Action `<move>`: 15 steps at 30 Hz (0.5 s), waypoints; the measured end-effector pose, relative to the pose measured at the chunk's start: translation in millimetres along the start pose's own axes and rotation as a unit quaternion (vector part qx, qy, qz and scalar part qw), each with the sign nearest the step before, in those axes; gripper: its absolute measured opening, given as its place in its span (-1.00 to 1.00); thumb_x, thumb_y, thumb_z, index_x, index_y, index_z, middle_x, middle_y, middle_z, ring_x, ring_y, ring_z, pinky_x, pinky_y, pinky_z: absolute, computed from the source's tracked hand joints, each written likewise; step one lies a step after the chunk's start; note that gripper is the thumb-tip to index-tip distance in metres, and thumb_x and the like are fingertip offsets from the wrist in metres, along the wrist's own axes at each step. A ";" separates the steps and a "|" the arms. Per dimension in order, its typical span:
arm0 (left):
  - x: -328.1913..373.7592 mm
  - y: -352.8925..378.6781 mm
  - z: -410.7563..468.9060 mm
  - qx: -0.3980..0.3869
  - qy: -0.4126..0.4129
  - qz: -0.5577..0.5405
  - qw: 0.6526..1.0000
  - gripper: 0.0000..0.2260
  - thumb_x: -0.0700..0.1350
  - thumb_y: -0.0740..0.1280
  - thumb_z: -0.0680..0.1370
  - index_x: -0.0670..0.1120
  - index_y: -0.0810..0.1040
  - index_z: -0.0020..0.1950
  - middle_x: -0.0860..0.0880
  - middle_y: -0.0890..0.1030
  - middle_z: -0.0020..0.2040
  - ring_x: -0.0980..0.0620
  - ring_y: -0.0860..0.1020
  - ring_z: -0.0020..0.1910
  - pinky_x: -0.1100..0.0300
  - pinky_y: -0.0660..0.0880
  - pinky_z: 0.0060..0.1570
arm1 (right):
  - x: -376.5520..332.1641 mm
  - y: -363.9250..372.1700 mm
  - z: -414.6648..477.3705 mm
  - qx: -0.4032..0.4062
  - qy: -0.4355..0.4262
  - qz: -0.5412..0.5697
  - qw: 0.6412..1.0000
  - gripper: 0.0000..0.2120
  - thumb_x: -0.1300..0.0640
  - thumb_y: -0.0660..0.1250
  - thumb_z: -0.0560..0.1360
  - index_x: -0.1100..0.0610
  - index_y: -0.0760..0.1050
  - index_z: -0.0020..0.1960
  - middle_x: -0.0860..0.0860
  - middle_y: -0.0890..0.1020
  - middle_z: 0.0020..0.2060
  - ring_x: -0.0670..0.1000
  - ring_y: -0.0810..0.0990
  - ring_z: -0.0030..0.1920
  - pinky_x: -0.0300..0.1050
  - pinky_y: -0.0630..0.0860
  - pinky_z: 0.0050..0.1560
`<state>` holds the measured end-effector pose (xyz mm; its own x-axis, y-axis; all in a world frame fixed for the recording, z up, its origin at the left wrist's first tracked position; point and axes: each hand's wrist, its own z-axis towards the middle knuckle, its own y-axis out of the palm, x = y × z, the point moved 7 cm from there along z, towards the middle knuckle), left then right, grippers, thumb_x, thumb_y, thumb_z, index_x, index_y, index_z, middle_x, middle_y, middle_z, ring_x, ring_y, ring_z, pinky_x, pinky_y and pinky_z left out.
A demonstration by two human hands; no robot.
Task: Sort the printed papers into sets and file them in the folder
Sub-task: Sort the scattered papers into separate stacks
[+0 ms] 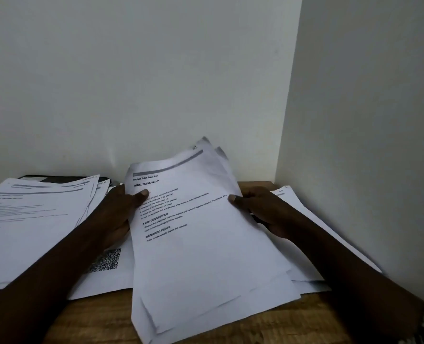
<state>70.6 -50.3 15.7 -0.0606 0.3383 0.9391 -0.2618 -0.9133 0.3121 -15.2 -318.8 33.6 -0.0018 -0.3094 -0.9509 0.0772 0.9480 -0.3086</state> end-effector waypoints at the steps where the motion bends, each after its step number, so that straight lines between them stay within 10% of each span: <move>1: -0.3 1.6 -0.5 -0.003 0.001 -0.001 1.000 -0.68 -0.29 0.23 0.59 -0.29 0.44 0.35 -0.28 0.57 0.23 -0.21 0.61 0.11 0.04 0.65 -0.08 | 1.8 -1.1 2.0 0.015 -0.001 -0.004 1.000 -0.68 0.05 0.37 0.54 0.33 0.60 0.06 0.16 0.69 -0.07 0.05 0.64 -0.16 -0.15 0.53 -0.14; 5: -4.2 10.2 -2.6 -0.021 -0.001 0.015 1.000 -0.76 -0.28 0.20 0.61 -0.24 0.51 0.26 -0.24 0.60 0.20 -0.09 0.67 -0.01 0.12 0.65 -0.17 | 5.3 -19.1 5.4 0.048 0.000 0.048 0.998 -0.39 -0.12 0.53 0.36 0.43 0.49 0.01 0.18 0.54 -0.18 0.10 0.47 -0.20 -0.08 0.38 -0.19; 10: -7.2 14.4 -3.9 -0.016 -0.021 0.038 0.999 -0.78 -0.28 0.20 0.62 -0.24 0.52 0.24 -0.24 0.61 0.18 -0.09 0.66 -0.03 0.11 0.66 -0.16 | 17.4 -43.8 12.8 0.133 0.034 0.086 0.987 -0.59 -0.10 0.45 0.20 0.17 0.48 -0.13 0.11 0.47 -0.14 -0.03 0.28 -0.08 -0.07 0.21 -0.07; 11: -6.4 12.0 -4.5 -0.006 -0.022 0.041 0.999 -0.78 -0.29 0.20 0.62 -0.24 0.52 0.24 -0.23 0.61 0.18 -0.09 0.66 -0.03 0.12 0.66 -0.18 | 23.1 -52.6 14.1 0.160 0.051 0.082 0.982 -0.53 -0.14 0.45 0.17 0.22 0.52 -0.14 0.15 0.53 -0.12 0.34 0.43 0.20 0.33 0.32 0.21; 12: -5.8 8.8 -4.8 0.003 -0.025 0.041 0.999 -0.78 -0.30 0.20 0.62 -0.22 0.52 0.23 -0.23 0.62 0.17 -0.08 0.66 -0.04 0.12 0.66 -0.20 | 26.8 -60.4 14.9 0.174 0.061 0.074 0.980 -0.52 -0.16 0.45 0.20 0.22 0.54 -0.12 0.14 0.58 -0.09 0.14 0.63 -0.10 0.00 0.55 0.02; 15: -1.8 2.8 -5.8 0.016 -0.029 0.036 0.999 -0.78 -0.31 0.21 0.61 -0.20 0.53 0.23 -0.21 0.63 0.16 -0.08 0.66 -0.04 0.13 0.65 -0.23 | 28.7 -73.6 15.1 0.186 0.062 0.064 0.979 -0.43 -0.15 0.40 0.33 0.36 0.47 0.00 0.24 0.63 -0.05 0.05 0.46 -0.13 -0.01 0.47 0.02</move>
<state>64.5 -52.1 14.1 -0.0221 0.2591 0.9656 -0.2287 -0.9415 0.2474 -5.8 -398.6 29.3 -0.0880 -0.1567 -0.9837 0.4418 0.8790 -0.1795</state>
